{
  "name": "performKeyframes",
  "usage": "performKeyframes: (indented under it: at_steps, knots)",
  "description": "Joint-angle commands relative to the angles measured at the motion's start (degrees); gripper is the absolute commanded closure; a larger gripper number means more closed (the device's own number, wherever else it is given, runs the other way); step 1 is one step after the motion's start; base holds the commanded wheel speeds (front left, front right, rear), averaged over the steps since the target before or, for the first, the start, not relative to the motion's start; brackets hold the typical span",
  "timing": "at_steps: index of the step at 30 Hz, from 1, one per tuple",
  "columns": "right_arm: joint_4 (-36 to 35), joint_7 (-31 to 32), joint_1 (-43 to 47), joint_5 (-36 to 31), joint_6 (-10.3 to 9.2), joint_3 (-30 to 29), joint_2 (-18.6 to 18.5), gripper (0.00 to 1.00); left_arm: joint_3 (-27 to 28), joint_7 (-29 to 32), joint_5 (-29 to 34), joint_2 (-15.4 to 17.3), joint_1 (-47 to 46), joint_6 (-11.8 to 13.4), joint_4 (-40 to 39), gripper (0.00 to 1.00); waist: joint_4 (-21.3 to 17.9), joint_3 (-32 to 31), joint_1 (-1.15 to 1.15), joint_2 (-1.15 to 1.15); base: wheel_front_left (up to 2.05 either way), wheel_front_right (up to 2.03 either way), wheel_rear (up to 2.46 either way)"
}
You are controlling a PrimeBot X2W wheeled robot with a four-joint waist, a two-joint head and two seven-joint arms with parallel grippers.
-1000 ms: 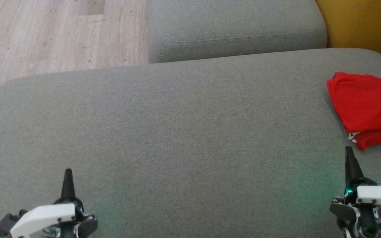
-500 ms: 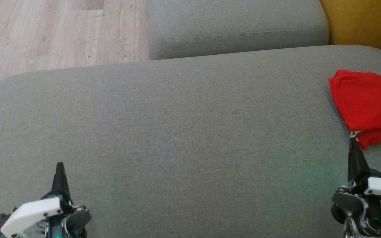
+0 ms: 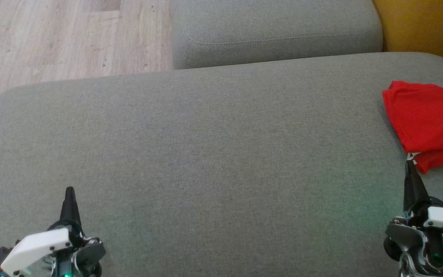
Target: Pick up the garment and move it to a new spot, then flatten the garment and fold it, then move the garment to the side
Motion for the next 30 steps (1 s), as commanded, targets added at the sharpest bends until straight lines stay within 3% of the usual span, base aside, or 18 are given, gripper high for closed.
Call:
performKeyframes:
  at_steps: [1,30]
  knots:
    - [-1.8,0.5,-3.0,0.2,-0.04,0.9,-0.1,1.00,2.4,0.4,0.0,0.5,-2.8,-0.4,-1.6,1.00,0.0,0.0,0.00,0.00,0.00,0.00,0.00]
    - [-1.8,0.8,-3.0,-0.1,-0.04,0.5,0.2,1.00,3.0,0.8,0.5,0.0,-2.8,-0.4,-1.6,1.00,0.0,0.0,0.00,0.00,0.00,0.00,0.00]
